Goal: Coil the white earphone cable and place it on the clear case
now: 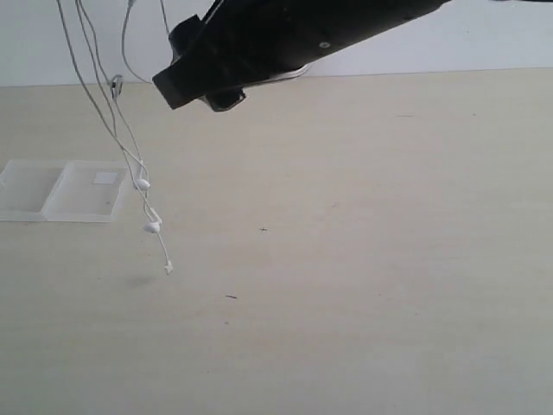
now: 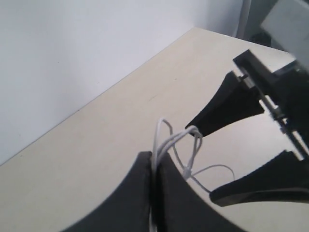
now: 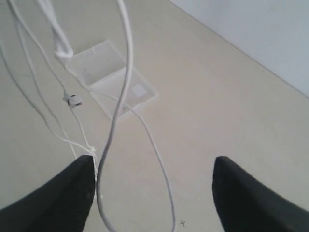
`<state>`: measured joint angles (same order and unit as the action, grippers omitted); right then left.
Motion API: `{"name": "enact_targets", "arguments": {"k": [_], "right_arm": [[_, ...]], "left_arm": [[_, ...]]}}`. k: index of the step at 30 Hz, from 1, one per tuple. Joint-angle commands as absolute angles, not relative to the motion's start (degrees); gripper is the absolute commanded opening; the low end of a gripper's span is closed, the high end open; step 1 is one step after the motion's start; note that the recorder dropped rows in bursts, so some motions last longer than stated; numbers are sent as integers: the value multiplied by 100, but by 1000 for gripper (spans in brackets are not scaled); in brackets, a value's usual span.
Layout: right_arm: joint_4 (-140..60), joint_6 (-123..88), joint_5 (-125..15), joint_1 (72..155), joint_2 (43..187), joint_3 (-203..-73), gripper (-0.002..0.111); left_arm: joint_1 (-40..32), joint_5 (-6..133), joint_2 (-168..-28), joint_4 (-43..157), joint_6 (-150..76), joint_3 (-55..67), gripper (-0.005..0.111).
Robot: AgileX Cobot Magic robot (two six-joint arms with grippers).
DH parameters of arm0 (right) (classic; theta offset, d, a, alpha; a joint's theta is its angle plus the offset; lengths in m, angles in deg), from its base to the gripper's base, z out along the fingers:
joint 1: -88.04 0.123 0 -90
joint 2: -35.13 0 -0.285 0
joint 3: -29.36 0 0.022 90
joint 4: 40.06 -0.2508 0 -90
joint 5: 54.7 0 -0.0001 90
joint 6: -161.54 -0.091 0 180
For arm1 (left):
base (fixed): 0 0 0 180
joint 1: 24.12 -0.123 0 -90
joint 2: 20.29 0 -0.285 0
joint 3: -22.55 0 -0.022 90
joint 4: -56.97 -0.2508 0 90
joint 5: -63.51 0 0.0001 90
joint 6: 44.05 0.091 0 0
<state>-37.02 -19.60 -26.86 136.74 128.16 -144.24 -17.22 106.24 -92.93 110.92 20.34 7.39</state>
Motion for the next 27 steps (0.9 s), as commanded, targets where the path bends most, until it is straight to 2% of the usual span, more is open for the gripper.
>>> {"name": "enact_targets", "arguments": {"k": [1,4,12,27], "right_arm": [[-3845,-1381,-2627,13667,12515,-14467,75],[-4006,-1213,-2750,13667,12525,-14467,82],[-4078,-958,-3520,13683,12974,-14467,82],[-4193,-774,-4438,14305,13758,-14467,82]], "left_arm": [[-1735,10493,-9281,11178,2015,793,0],[-1735,10449,-9281,11223,2015,793,0],[-1735,10410,-9281,11244,2015,793,0],[-1735,10356,-9281,11441,2015,793,0]]}}
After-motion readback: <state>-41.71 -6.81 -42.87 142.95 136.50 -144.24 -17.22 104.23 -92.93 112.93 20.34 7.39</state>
